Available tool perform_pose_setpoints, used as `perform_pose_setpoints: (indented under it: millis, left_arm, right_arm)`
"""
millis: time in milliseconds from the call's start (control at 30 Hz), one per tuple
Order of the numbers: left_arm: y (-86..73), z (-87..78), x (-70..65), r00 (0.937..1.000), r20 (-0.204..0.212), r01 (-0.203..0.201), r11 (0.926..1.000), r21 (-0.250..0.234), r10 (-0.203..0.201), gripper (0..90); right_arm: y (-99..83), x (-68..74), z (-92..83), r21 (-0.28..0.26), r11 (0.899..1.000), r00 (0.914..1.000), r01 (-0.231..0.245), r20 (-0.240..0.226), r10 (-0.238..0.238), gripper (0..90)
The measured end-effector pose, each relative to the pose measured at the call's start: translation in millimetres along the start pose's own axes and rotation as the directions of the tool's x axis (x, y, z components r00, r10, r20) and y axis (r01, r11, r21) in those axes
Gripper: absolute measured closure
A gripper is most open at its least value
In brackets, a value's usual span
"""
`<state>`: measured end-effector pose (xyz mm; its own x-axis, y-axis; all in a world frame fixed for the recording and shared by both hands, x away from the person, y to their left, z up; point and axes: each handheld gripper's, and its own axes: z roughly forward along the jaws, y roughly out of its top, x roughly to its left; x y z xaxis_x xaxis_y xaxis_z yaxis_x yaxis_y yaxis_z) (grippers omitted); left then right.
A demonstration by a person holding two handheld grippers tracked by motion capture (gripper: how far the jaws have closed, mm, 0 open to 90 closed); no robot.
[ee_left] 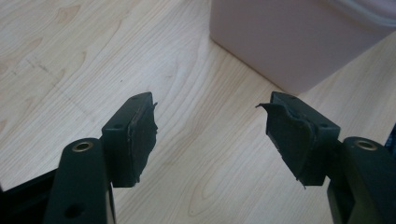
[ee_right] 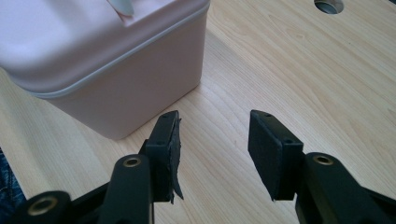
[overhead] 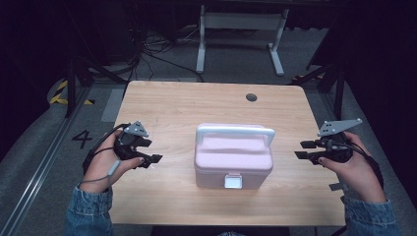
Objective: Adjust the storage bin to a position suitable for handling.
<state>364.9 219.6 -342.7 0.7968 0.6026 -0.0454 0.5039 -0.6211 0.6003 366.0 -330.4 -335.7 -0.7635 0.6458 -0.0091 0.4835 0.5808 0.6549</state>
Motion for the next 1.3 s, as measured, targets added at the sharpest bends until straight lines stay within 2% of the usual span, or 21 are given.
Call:
perform_pose_setpoints:
  millis: [67,267,400,467,500,567,600,633,667,733,800,900,1000,1067,1200,1267,1300]
  left_arm:
    - [2.6,-0.3,-1.5,1.0,0.008,-0.005,0.9999,-0.015,0.005,35.2]
    - [8.3,4.1,-3.8,0.9977,0.046,-0.048,0.9963,-0.071,0.051,41.4]
    - [14.4,4.7,-6.9,0.997,0.063,-0.036,0.9909,-0.13,0.045,41.7]
    - [18.3,4.0,-8.4,0.9968,0.048,-0.055,0.9858,-0.159,0.064,41.5]
    - [20.0,4.1,-9.4,0.9965,0.043,-0.063,0.9808,-0.185,0.072,41.0]
    - [23.6,3.2,-12.1,0.997,0.058,-0.04,0.9839,-0.174,0.051,42.1]
    - [26.2,3.4,-13.0,0.9958,0.055,-0.062,0.9797,-0.191,0.073,43.2]
    - [27.7,3.4,-13.9,0.9955,0.054,-0.065,0.9775,-0.2,0.077,42.9]
    - [30.0,3.7,-14.9,0.9953,0.065,-0.057,0.9767,-0.207,0.072,41.7]
    - [35.0,4.9,-16.8,0.9936,0.072,-0.067,0.9684,-0.24,0.087,41.6]
    - [40.4,6.7,-19.2,0.9911,0.102,-0.057,0.9639,-0.26,0.086,41.9]
    - [47.7,9.4,-22.5,0.988,0.122,-0.057,0.9569,-0.285,0.095,43.6]
    - [55.2,12.1,-24.3,0.9864,0.113,-0.077,0.944,-0.321,0.119,42.6]
    - [59.4,13.0,-26.4,0.9858,0.106,-0.089,0.9417,-0.324,0.13,41.4]
    - [65.1,18.1,-29.4,0.985,0.115,-0.084,0.9398,-0.331,0.128,40.9]
    - [68.8,23.1,-30.1,0.9827,0.112,-0.102,0.9351,-0.339,0.148,40.9]
    - [70.7,25.6,-30.9,0.981,0.115,-0.109,0.9351,-0.337,0.156,40.9]
  right_arm:
    - [-0.4,0.9,-0.8,-0.003,1.0,1.0,-0.001,-0.002,0.001,54.8]
    - [-2.8,3.1,-1.5,0.002,1.0,1.0,0.001,-0.002,-0.001,55.0]
    - [-4.6,5.3,-1.5,0.004,1.0,1.0,-0.001,-0.004,0.001,55.1]
    - [-6.2,6.4,-1.8,0.007,1.0,1.0,-0.004,-0.004,0.004,55.1]
    - [-6.9,6.7,-2.1,0.009,1.0,1.0,-0.006,-0.004,0.006,55.0]
    - [-7.9,7.2,-2.6,0.011,1.0,1.0,-0.008,-0.002,0.008,55.1]
    - [-8.4,7.7,-2.9,0.012,1.0,1.0,-0.01,0.0,0.01,55.2]
    - [-9.0,8.6,-2.7,0.013,1.0,0.9999,-0.012,-0.002,0.012,55.2]
    - [-9.2,9.0,-2.7,0.014,1.0,0.9999,-0.012,-0.005,0.012,55.2]
    - [-9.9,10.0,-2.3,0.015,1.0,0.9999,-0.012,-0.007,0.012,55.2]
    - [-10.5,11.2,-1.7,0.019,1.0,0.9999,-0.014,-0.007,0.015,55.2]
    - [-11.7,12.0,-0.7,0.024,1.0,0.9998,-0.015,-0.01,0.016,55.1]
    - [-13.2,12.7,-0.2,0.027,0.999,0.9997,-0.02,-0.014,0.021,55.1]
    - [-14.1,12.8,0.0,0.029,0.999,0.9996,-0.023,-0.016,0.023,55.1]
    - [-15.4,13.4,0.1,0.03,0.999,0.9995,-0.028,-0.017,0.028,55.0]
    - [-16.0,13.7,0.8,0.032,0.999,0.9995,-0.027,-0.018,0.027,54.9]
    - [-16.0,13.7,0.8,0.032,0.999,0.9995,-0.027,-0.018,0.027,54.9]
